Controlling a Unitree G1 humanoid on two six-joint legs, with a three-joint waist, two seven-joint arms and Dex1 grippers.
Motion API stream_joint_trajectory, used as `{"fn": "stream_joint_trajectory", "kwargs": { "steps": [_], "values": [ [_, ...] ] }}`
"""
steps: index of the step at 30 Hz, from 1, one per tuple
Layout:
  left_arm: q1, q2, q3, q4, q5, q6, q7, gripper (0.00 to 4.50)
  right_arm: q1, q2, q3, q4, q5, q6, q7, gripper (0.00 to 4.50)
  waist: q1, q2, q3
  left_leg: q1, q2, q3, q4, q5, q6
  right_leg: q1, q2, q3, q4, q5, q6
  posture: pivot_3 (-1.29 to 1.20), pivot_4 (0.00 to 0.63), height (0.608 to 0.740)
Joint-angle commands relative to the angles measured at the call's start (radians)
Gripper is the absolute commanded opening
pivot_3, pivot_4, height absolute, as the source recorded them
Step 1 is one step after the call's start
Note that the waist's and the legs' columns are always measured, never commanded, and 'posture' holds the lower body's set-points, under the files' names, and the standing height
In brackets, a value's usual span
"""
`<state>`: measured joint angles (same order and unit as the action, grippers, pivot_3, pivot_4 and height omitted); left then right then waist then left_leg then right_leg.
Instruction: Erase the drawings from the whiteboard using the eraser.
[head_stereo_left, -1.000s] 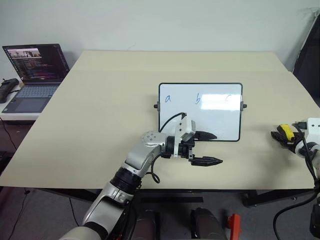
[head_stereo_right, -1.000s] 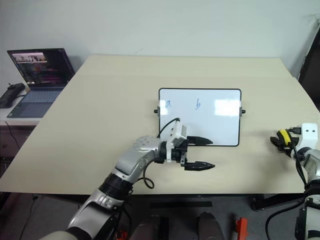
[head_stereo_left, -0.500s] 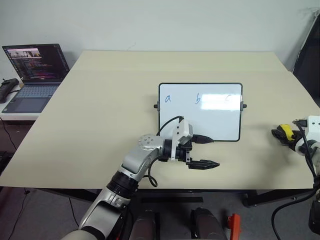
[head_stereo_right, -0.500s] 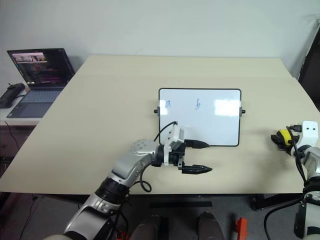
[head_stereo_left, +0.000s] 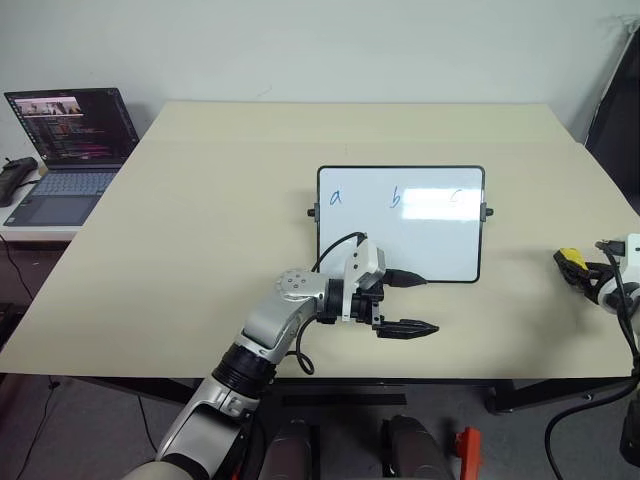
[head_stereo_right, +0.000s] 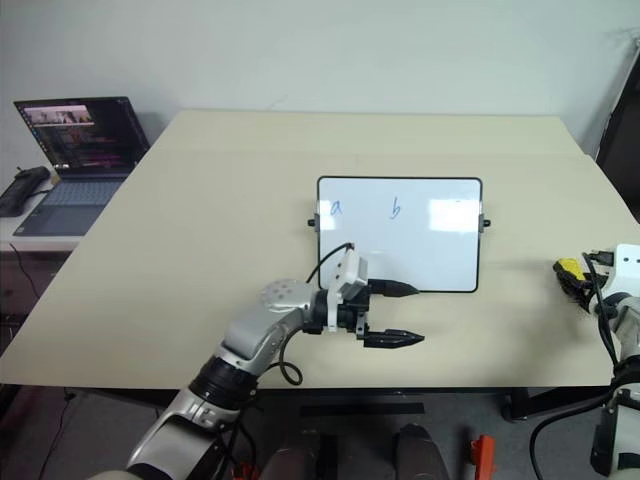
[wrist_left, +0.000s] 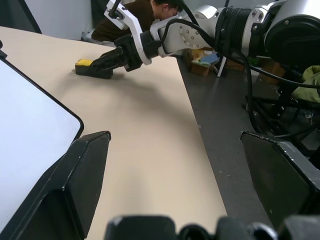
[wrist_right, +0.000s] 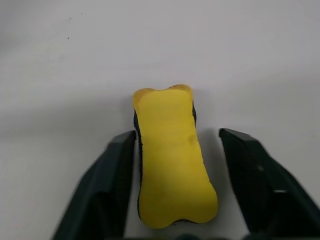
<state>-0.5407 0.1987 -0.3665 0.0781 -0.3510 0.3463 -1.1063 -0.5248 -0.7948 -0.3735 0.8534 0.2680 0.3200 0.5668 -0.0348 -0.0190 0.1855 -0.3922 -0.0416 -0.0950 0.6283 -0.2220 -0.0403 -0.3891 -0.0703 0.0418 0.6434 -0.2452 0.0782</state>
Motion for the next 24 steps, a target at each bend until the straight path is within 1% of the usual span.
{"fn": "stream_joint_trajectory", "kwargs": {
  "steps": [1, 2, 3, 11, 15, 17, 19, 20, 21, 22, 23, 24],
  "values": [
    [-0.006, -0.002, 0.004, -0.036, -0.005, -0.007, -0.008, 4.5, -0.016, -0.027, -0.032, -0.012, 0.017, -0.012, 0.0, 1.3, 0.0, 0.0, 0.0, 0.0, 0.0, 0.0, 0.0, 0.0, 0.0, 0.0, 0.0, 0.0, 0.0, 0.0, 0.0, 0.0, 0.15, 0.74],
    [-0.006, -0.002, 0.003, -0.036, -0.005, -0.007, -0.008, 4.5, -0.014, -0.026, -0.031, -0.012, 0.016, -0.013, 0.0, 1.04, 0.0, 0.0, 0.0, 0.0, 0.0, 0.0, 0.0, 0.0, 0.0, 0.0, 0.0, 0.0, 0.0, 0.0, 0.0, 0.0, 0.15, 0.74],
    [-0.007, -0.003, 0.003, -0.034, -0.005, -0.008, -0.009, 4.5, -0.013, -0.025, -0.03, -0.012, 0.015, -0.013, -0.001, 0.98, 0.0, 0.0, 0.0, 0.0, 0.0, 0.0, 0.0, 0.0, 0.0, 0.0, 0.0, 0.0, 0.0, 0.0, 0.0, 0.0, 0.15, 0.74],
    [-0.006, -0.005, 0.003, -0.036, -0.005, -0.008, -0.008, 4.5, -0.001, -0.018, -0.02, -0.046, 0.012, -0.006, 0.002, 0.98, 0.0, 0.0, 0.0, 0.0, 0.0, 0.0, 0.0, 0.0, 0.0, 0.0, 0.0, 0.0, 0.0, 0.0, 0.0, 0.0, 0.15, 0.74],
    [-0.011, 0.021, 0.032, -0.03, -0.006, -0.029, -0.015, 4.5, 0.041, -0.043, -0.039, -0.138, 0.029, 0.014, 0.024, 0.98, 0.0, 0.0, 0.0, 0.0, 0.0, 0.0, 0.0, 0.0, 0.0, 0.0, 0.0, 0.0, 0.0, 0.0, 0.0, 0.0, 0.15, 0.74],
    [-0.022, 0.058, 0.069, -0.03, -0.01, -0.038, -0.018, 4.5, 0.083, -0.064, -0.075, -0.252, 0.067, 0.055, 0.043, 0.98, 0.001, 0.0, 0.0, 0.0, 0.0, 0.0, 0.0, 0.0, 0.0, 0.0, 0.0, 0.0, 0.0, 0.0, 0.0, 0.0, 0.15, 0.74],
    [-0.031, 0.119, 0.123, -0.037, -0.017, -0.036, -0.022, 4.5, 0.153, -0.096, -0.108, -0.449, 0.107, 0.116, 0.075, 0.98, 0.001, 0.003, 0.001, 0.0, 0.0, 0.0, 0.0, 0.0, 0.0, 0.0, 0.0, 0.0, 0.0, 0.0, 0.001, 0.0, 0.15, 0.74],
    [-0.031, 0.162, 0.155, -0.035, -0.019, -0.04, -0.028, 4.5, 0.192, -0.114, -0.117, -0.577, 0.132, 0.159, 0.093, 0.98, -0.001, 0.005, 0.002, -0.001, 0.0, 0.0, 0.0, 0.0, 0.0, -0.001, 0.0, 0.0, 0.0, -0.003, 0.005, 0.0, 0.15, 0.74],
    [-0.032, 0.19, 0.174, -0.033, -0.021, -0.043, -0.032, 4.5, 0.218, -0.126, -0.124, -0.665, 0.149, 0.192, 0.102, 0.98, -0.005, 0.005, 0.002, -0.001, 0.0, 0.0, 0.0, 0.0, 0.0, -0.001, 0.0, 0.0, 0.001, -0.003, 0.005, 0.0, 0.15, 0.74],
    [-0.033, 0.213, 0.191, -0.028, -0.022, -0.047, -0.034, 4.5, 0.238, -0.137, -0.127, -0.74, 0.165, 0.22, 0.111, 0.98, -0.009, 0.006, 0.002, -0.001, 0.001, 0.0, 0.0, 0.0, 0.0, -0.001, 0.0, 0.0, 0.001, -0.003, 0.005, 0.0, 0.15, 0.74],
    [-0.031, 0.249, 0.226, -0.011, -0.019, -0.061, -0.031, 4.5, 0.251, -0.152, -0.12, -0.859, 0.198, 0.25, 0.131, 0.98, -0.013, 0.006, 0.002, 0.0, 0.001, 0.0, 0.0, 0.0, 0.0, -0.001, 0.0, 0.0, 0.001, -0.004, 0.005, 0.0, 0.15, 0.74],
    [-0.026, 0.285, 0.262, 0.008, -0.013, -0.078, -0.025, 4.5, 0.237, -0.162, -0.104, -0.966, 0.238, 0.287, 0.14, 0.98, -0.015, 0.006, 0.002, 0.0, 0.001, 0.0, 0.0, 0.0, 0.0, -0.001, 0.0, 0.0, 0.001, -0.004, 0.006, 0.0, 0.15, 0.74]
  ]
}}
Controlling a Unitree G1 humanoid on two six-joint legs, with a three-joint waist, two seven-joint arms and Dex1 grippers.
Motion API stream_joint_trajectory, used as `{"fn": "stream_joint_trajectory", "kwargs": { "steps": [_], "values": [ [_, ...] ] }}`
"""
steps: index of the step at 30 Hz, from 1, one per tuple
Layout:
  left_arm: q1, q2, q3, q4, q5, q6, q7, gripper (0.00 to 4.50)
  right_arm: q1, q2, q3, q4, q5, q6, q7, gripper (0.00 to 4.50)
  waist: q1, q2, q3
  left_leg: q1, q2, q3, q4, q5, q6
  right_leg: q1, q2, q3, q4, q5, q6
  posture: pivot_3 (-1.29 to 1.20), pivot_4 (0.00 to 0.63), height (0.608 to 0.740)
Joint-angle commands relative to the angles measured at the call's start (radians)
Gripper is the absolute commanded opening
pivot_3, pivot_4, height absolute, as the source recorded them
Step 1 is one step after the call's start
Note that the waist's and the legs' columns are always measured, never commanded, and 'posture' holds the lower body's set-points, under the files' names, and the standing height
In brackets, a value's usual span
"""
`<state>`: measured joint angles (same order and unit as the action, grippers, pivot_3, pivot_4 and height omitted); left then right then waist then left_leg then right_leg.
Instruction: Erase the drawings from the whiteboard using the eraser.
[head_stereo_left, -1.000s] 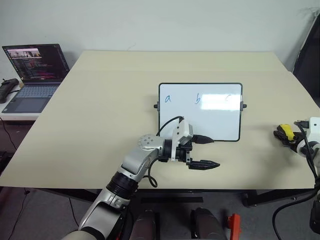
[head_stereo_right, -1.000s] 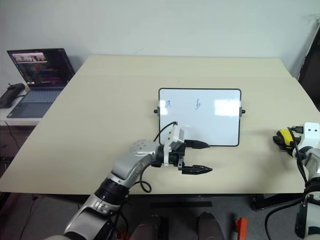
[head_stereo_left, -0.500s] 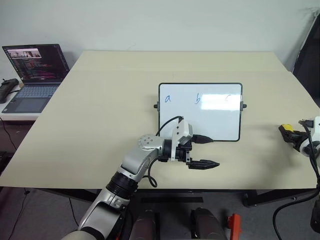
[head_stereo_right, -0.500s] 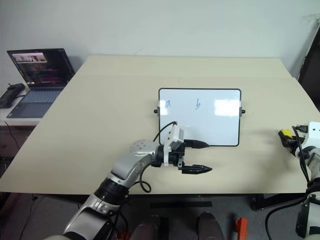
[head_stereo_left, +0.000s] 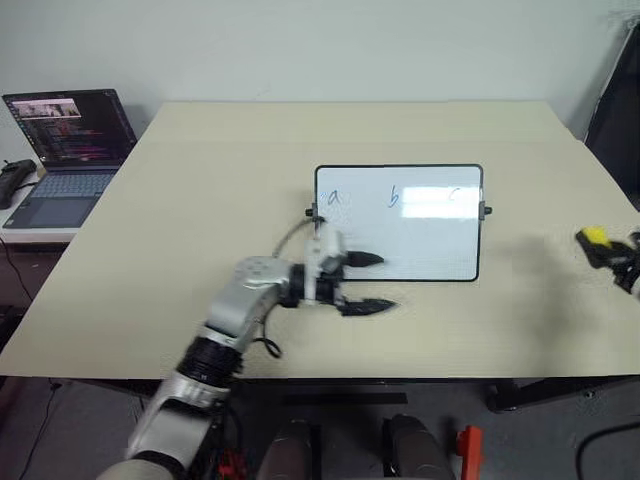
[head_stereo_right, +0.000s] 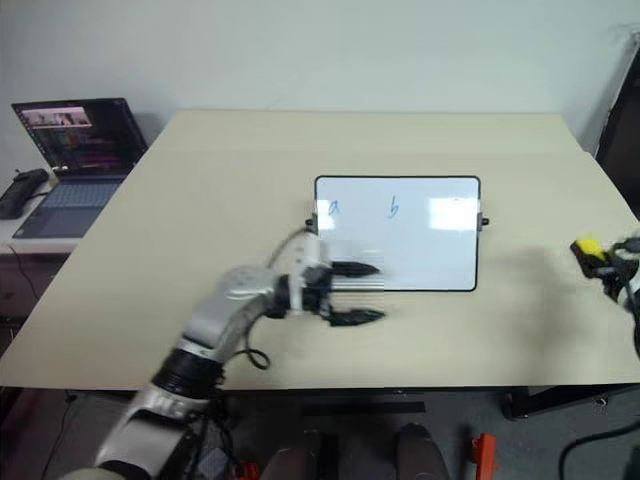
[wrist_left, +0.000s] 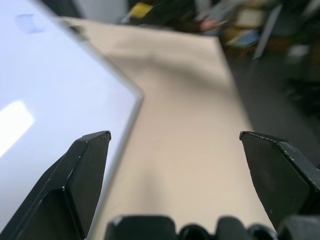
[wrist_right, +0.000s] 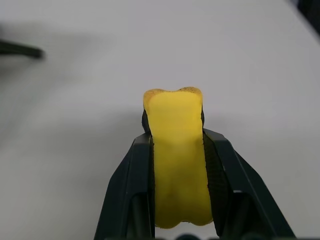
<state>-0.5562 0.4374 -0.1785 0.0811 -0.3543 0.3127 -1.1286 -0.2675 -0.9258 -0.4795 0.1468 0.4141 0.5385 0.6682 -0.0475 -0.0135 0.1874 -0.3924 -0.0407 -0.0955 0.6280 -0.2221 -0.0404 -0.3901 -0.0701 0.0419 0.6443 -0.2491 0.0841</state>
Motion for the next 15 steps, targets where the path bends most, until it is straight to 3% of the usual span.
{"fn": "stream_joint_trajectory", "kwargs": {
  "steps": [1, 4, 8, 11, 15],
  "values": [
    [-0.003, 0.077, 0.106, 0.019, -0.004, -0.061, 0.001, 4.5, -0.043, -0.038, 0.022, -0.346, 0.128, 0.1, 0.043, 0.98, -0.005, 0.0, 0.0, 0.0, 0.0, 0.0, 0.0, 0.0, 0.0, 0.0, 0.0, 0.0, 0.0, 0.0, 0.0, 0.0, 0.15, 0.74],
    [0.019, 0.13, 0.174, 0.02, -0.029, -0.06, 0.01, 4.5, -0.142, -0.031, 0.099, -0.467, 0.175, 0.148, 0.04, 0.98, -0.008, -0.002, 0.001, 0.001, 0.001, -0.001, 0.0, 0.0, 0.0, 0.001, 0.0, -0.001, 0.0, 0.0, 0.0, 0.0, 0.15, 0.74],
    [0.044, 0.193, 0.261, 0.054, -0.006, -0.121, 0.042, 4.5, -0.403, 0.1, 0.362, -0.486, 0.111, 0.137, 0.013, 0.98, -0.008, -0.004, 0.002, 0.0, 0.002, -0.002, 0.001, 0.0, 0.0, 0.0, -0.001, -0.001, -0.001, 0.0, 0.0, 0.0, 0.15, 0.74],
    [0.052, 0.206, 0.289, 0.063, -0.006, -0.139, 0.062, 4.5, -0.525, 0.233, 0.506, -0.394, 0.025, 0.074, 0.01, 0.98, 0.001, -0.005, 0.002, -0.002, 0.002, -0.004, 0.0, 0.0, 0.0, -0.001, -0.001, -0.003, -0.001, 0.0, -0.001, 0.0, 0.15, 0.74],
    [0.122, 0.207, 0.29, 0.029, 0.023, -0.171, 0.103, 4.5, -0.67, 0.461, 0.697, -0.11, -0.151, -0.084, -0.022, 0.98, 0.01, -0.005, 0.002, -0.009, 0.001, -0.004, 0.0, 0.0, 0.0, -0.011, -0.002, -0.001, 0.002, 0.004, -0.006, 0.0, 0.15, 0.74]
  ]
}}
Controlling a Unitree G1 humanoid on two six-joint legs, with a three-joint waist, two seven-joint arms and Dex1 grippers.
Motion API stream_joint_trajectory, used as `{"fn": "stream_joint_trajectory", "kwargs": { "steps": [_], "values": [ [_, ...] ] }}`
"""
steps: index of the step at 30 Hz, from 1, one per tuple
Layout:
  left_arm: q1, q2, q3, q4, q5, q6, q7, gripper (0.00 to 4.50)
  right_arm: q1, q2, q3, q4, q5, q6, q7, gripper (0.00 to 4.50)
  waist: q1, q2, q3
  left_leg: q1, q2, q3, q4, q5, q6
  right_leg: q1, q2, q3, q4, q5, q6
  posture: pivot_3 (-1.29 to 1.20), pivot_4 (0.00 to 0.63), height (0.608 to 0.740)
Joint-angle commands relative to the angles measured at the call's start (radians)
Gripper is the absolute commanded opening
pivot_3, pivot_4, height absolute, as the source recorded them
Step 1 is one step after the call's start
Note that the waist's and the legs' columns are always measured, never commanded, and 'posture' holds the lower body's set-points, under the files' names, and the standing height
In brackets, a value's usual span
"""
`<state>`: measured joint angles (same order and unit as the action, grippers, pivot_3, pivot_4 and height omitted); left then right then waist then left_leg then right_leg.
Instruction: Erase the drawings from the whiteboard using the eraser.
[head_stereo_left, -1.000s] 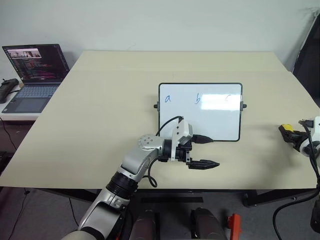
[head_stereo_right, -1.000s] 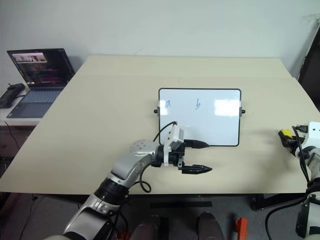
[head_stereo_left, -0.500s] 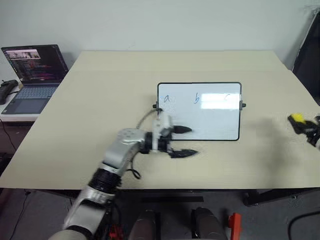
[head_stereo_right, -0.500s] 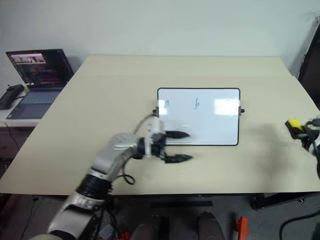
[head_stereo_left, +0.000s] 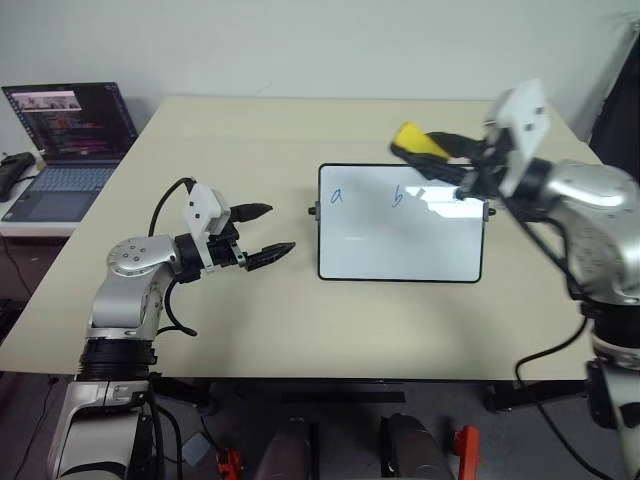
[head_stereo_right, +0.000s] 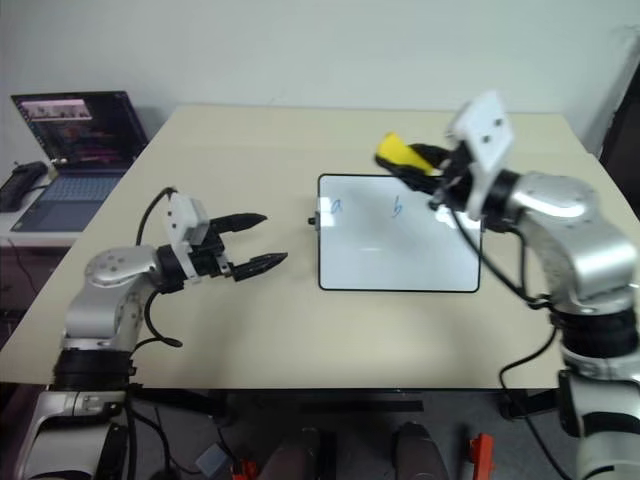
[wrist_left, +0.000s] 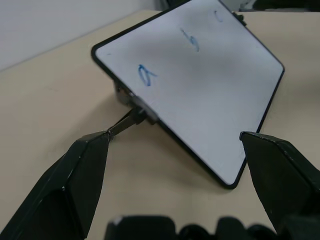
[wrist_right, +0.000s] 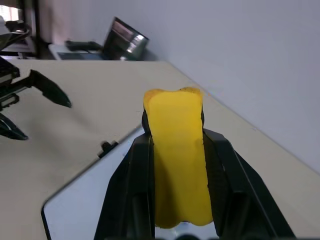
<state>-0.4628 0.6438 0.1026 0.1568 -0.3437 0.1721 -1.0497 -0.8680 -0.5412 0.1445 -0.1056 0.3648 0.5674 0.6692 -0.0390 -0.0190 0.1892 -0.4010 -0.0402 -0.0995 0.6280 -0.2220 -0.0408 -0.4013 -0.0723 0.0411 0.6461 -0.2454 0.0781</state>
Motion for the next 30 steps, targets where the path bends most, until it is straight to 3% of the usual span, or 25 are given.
{"fn": "stream_joint_trajectory", "kwargs": {
  "steps": [1, 9, 20, 30],
  "values": [
    [0.046, -0.004, 0.005, -0.063, 0.014, -0.031, 0.032, 4.5, -0.094, 0.113, 0.085, 0.217, -0.134, -0.157, -0.03, 0.98, 0.002, 0.0, 0.0, -0.002, 0.0, 0.0, 0.0, 0.0, 0.0, -0.003, 0.0, 0.0, 0.001, 0.0, 0.0, 0.0, 0.15, 0.74],
    [0.11, -0.046, -0.006, -0.192, -0.002, 0.014, 0.116, 4.5, -0.2, 0.231, 0.094, 0.588, -0.278, -0.395, -0.054, 0.98, 0.007, 0.0, 0.0, -0.014, -0.002, 0.0, 0.001, 0.001, -0.003, -0.014, 0.0, -0.002, 0.001, 0.001, -0.001, 0.0, 0.15, 0.74],
    [0.149, -0.053, -0.008, -0.26, -0.012, 0.06, 0.152, 4.5, -0.221, 0.301, 0.09, 0.81, -0.344, -0.493, -0.025, 0.98, -0.018, 0.0, 0.0, -0.012, -0.001, 0.002, 0.001, 0.001, -0.002, -0.015, 0.002, -0.001, 0.005, 0.002, -0.003, 0.0, 0.15, 0.74],
    [0.131, -0.059, -0.022, -0.258, -0.004, 0.072, 0.152, 4.5, -0.182, 0.397, 0.095, 0.889, -0.375, -0.518, -0.016, 0.98, -0.02, 0.0, 0.0, 0.003, 0.0, 0.003, 0.001, 0.001, -0.002, -0.004, 0.003, 0.001, 0.013, 0.002, -0.004, 0.0, 0.15, 0.74]
  ]
}}
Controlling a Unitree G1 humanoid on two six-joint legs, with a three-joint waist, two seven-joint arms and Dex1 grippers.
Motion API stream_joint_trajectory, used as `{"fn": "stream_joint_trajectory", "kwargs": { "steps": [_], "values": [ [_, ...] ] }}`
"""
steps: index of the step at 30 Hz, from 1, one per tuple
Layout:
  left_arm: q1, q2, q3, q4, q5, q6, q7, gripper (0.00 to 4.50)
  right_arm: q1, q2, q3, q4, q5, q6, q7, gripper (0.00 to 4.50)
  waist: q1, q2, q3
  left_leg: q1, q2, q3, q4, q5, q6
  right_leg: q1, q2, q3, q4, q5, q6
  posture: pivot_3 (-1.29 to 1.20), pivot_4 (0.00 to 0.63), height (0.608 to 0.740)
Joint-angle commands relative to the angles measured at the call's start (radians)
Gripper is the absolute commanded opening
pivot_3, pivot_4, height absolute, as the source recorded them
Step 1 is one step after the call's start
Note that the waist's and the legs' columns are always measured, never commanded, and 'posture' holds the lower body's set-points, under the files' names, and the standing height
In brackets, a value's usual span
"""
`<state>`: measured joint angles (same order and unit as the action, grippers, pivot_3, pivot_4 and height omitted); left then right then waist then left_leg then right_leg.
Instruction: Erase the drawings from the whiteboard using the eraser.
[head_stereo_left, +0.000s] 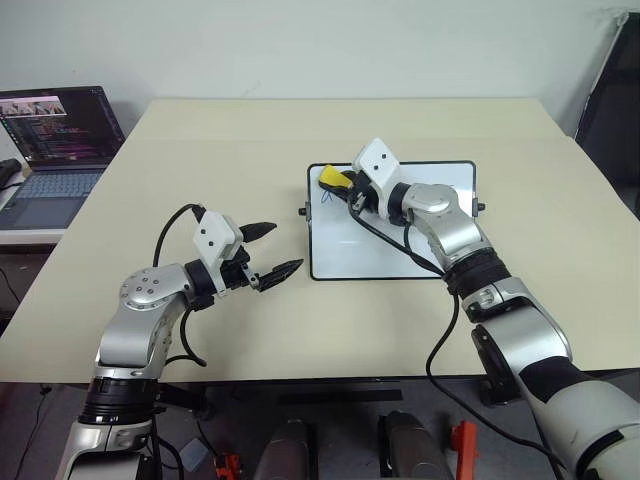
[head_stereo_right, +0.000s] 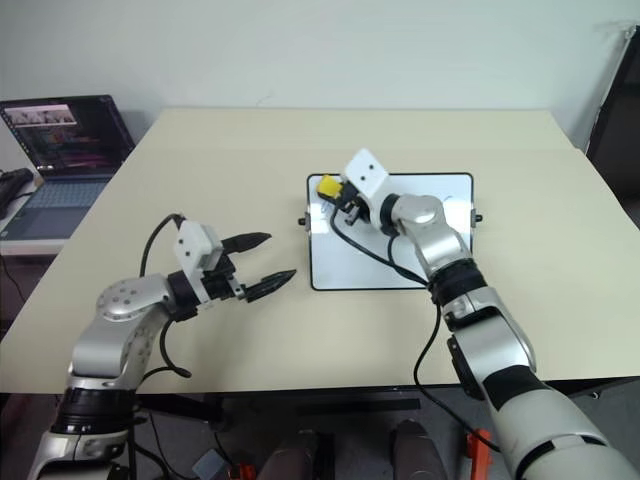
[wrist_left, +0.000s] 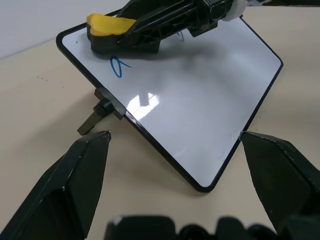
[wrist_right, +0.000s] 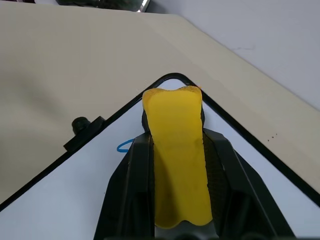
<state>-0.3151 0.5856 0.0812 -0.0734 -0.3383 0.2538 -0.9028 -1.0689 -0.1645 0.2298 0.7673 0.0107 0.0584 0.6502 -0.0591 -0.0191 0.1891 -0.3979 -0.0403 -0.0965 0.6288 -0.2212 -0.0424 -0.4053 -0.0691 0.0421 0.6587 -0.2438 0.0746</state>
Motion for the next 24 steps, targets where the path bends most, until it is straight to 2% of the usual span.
{"fn": "stream_joint_trajectory", "kwargs": {
  "steps": [1, 13, 24],
  "values": [
    [-0.018, -0.001, -0.002, -0.027, -0.008, -0.011, 0.005, 4.5, 0.026, 0.026, 0.011, 0.023, -0.026, -0.009, 0.003, 0.98, 0.0, 0.0, 0.0, 0.0, 0.0, 0.0, 0.0, 0.0, 0.0, 0.0, 0.0, 0.0, 0.001, 0.0, 0.0, 0.0, 0.15, 0.74],
    [-0.021, -0.001, -0.011, -0.026, -0.011, -0.006, -0.003, 4.5, 0.124, 0.038, 0.019, 0.034, -0.047, -0.003, 0.076, 0.98, 0.001, -0.001, -0.002, 0.005, 0.001, -0.001, 0.001, 0.002, -0.001, 0.003, 0.003, 0.001, 0.004, 0.0, -0.002, 0.0, 0.15, 0.74],
    [-0.06, 0.004, -0.018, 0.013, -0.005, -0.013, -0.016, 4.5, -0.011, -0.005, -0.087, 0.18, -0.048, -0.081, -0.139, 0.98, 0.005, -0.001, -0.002, 0.006, 0.004, -0.004, 0.0, 0.011, 0.001, 0.004, 0.007, 0.0, 0.004, 0.003, -0.004, 0.0, 0.15, 0.74]
  ]
}}
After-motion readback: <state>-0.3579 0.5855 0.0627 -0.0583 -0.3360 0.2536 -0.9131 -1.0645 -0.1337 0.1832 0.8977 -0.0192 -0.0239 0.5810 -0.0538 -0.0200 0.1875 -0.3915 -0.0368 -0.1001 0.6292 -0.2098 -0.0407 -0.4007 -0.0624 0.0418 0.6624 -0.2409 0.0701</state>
